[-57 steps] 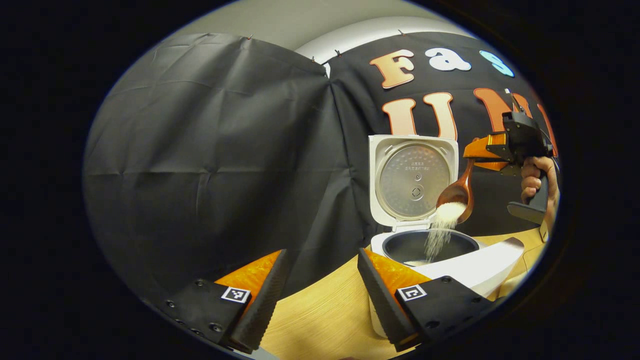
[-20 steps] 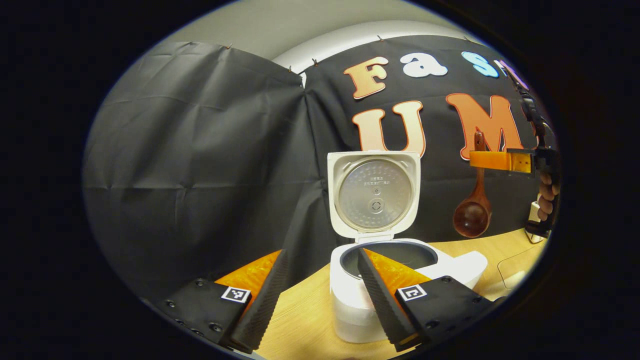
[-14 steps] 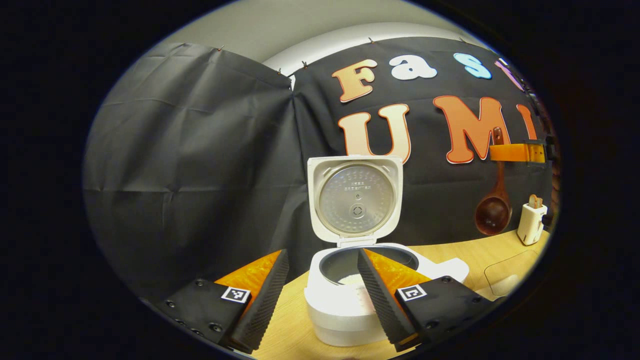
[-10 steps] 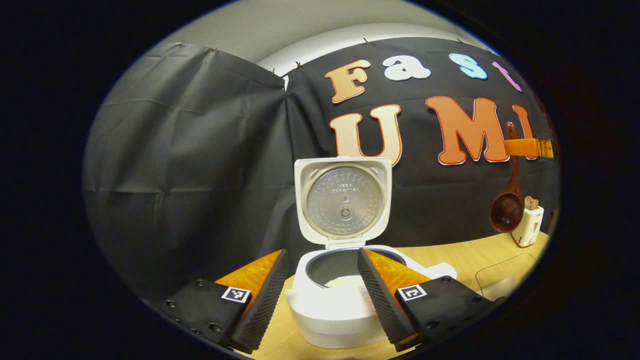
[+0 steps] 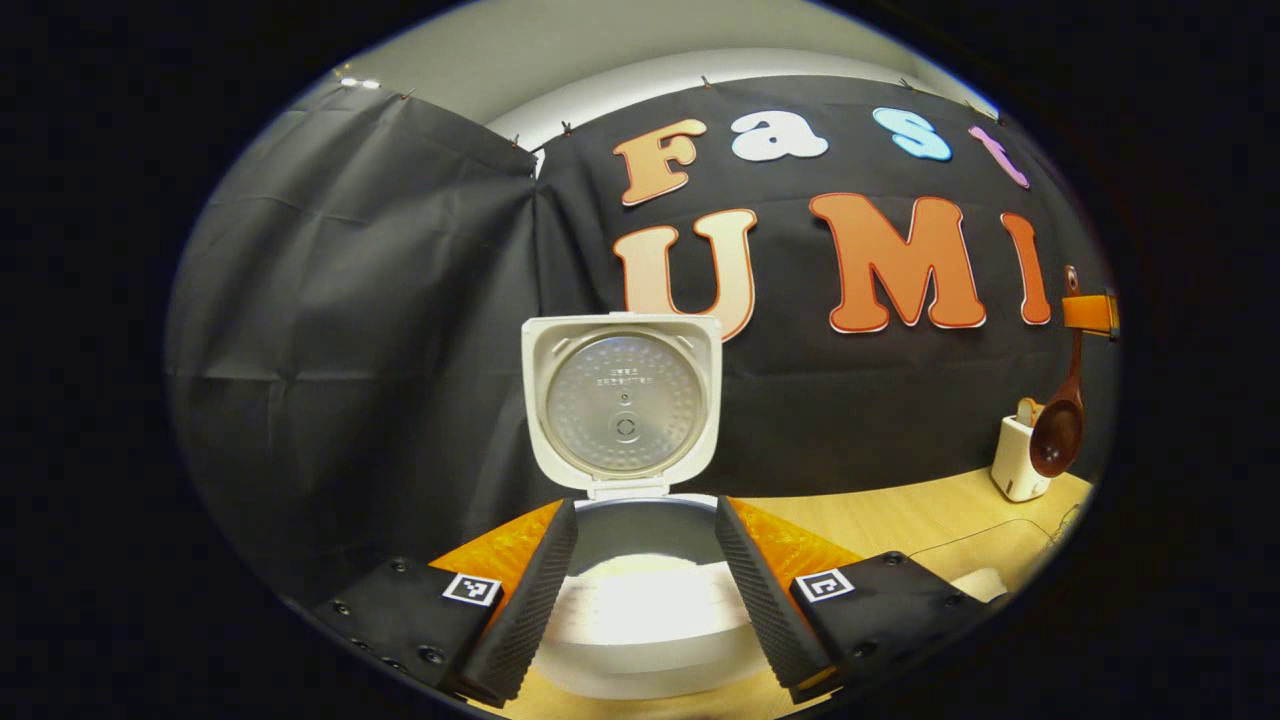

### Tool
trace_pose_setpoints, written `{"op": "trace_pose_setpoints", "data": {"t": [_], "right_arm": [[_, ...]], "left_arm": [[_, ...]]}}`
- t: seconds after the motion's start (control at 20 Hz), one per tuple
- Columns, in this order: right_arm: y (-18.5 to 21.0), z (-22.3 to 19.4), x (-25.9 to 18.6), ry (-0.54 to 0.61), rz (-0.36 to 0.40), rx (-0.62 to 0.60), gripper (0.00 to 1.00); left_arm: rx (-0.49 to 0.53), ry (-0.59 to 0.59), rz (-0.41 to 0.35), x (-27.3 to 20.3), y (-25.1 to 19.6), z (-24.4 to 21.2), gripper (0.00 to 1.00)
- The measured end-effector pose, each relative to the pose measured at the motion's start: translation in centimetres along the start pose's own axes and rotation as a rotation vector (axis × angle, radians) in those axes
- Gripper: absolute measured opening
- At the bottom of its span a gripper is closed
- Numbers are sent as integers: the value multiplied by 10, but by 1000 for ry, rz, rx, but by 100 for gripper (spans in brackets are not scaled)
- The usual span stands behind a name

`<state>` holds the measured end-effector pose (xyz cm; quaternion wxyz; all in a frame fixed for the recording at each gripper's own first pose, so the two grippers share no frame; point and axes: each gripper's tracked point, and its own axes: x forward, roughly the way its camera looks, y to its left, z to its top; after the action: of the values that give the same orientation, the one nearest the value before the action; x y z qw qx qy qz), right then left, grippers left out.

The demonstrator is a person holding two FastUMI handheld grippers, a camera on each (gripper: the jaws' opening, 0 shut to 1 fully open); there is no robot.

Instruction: Close the left gripper, press the button to open the rice cooker; take a wooden spoon from the chopstick holder with the right hand, scoop a spoonful of rice and pour it into the rice cooker, then put the wooden spoon back into the chopstick holder.

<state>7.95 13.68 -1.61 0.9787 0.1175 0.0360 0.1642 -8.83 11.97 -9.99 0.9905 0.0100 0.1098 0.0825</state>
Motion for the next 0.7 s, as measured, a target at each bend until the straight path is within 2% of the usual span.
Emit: {"op": "trace_pose_setpoints", "data": {"t": [0.1,0.15,0.2,0.35,0.4,0.45,0.7], "right_arm": [[-23,-4,-13,5,-63,-4,8],[-32,-6,-19,16,-90,0,12],[-39,-9,-26,26,-108,6,8],[-58,-12,-46,28,-159,20,8],[-65,-13,-51,28,-182,19,12],[-75,-16,-55,30,-209,13,8],[-112,-37,-74,58,-324,52,8]], "left_arm": [[4,5,-21,3,-12,-1,91],[6,3,-32,5,-17,0,91],[8,2,-42,4,-22,0,91],[5,20,-74,7,-36,-5,91],[-1,30,-89,7,-42,-8,91],[-5,30,-99,7,-45,-8,91],[3,35,-105,11,-53,-9,92]]}}
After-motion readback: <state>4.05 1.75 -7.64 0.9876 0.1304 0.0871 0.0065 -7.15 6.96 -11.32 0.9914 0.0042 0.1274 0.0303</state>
